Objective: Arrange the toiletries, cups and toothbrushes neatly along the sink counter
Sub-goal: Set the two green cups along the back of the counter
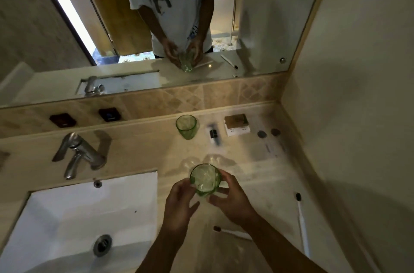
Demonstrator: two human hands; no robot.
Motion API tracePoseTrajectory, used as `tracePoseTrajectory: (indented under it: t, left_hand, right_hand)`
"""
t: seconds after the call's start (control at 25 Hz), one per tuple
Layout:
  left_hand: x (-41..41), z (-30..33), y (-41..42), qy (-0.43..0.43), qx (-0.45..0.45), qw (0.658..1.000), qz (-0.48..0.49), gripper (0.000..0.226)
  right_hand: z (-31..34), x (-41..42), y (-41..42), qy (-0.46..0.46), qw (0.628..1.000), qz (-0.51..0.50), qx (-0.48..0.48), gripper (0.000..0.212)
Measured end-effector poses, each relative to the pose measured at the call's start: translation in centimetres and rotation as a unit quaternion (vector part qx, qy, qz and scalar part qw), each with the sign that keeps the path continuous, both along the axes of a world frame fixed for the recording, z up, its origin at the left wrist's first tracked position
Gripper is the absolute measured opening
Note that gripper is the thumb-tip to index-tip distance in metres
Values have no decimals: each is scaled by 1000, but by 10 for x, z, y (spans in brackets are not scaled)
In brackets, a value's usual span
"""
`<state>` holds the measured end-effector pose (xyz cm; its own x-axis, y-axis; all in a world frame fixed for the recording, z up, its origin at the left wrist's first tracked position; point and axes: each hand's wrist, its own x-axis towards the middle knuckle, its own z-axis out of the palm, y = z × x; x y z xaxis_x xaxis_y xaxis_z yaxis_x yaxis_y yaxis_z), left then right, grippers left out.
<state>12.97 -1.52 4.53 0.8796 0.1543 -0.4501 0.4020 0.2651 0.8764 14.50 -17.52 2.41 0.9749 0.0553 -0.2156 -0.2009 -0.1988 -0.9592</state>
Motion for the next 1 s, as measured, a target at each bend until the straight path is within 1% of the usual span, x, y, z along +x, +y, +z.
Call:
tracePoseTrajectory:
  t: [0.12,0.24,0.48,0.6,0.68,0.76,0.84,1.0]
  left_hand:
    - [-6,-2,51,-15,-21,1000,-2,24]
    - [-11,-1,99,-27,-29,999,-1,29]
    - [-13,-8,159,-38,-34,998,24,31]
    - [-8,-10,167,-36,-37,998,30,31]
    - [-2,-10,168,-21,-45,998,46,30]
    - [7,-13,169,-3,-50,997,63,30]
    - [21,-16,167,7,-56,996,74,32]
    - [58,-20,162,15,-44,996,78,28]
  right_hand:
    - [3,-6,57,2,1000,-7,-9,69]
    - [4,-9,109,7,1000,-2,-6,71]
    - [3,-5,171,22,1000,15,-12,69]
    - [3,1,179,32,999,23,-2,63]
    - [3,12,180,38,999,37,-13,59]
    - [-2,24,179,48,998,39,-4,62]
    - [-2,36,177,58,998,29,16,62]
    - [-5,64,172,111,991,-31,70,49]
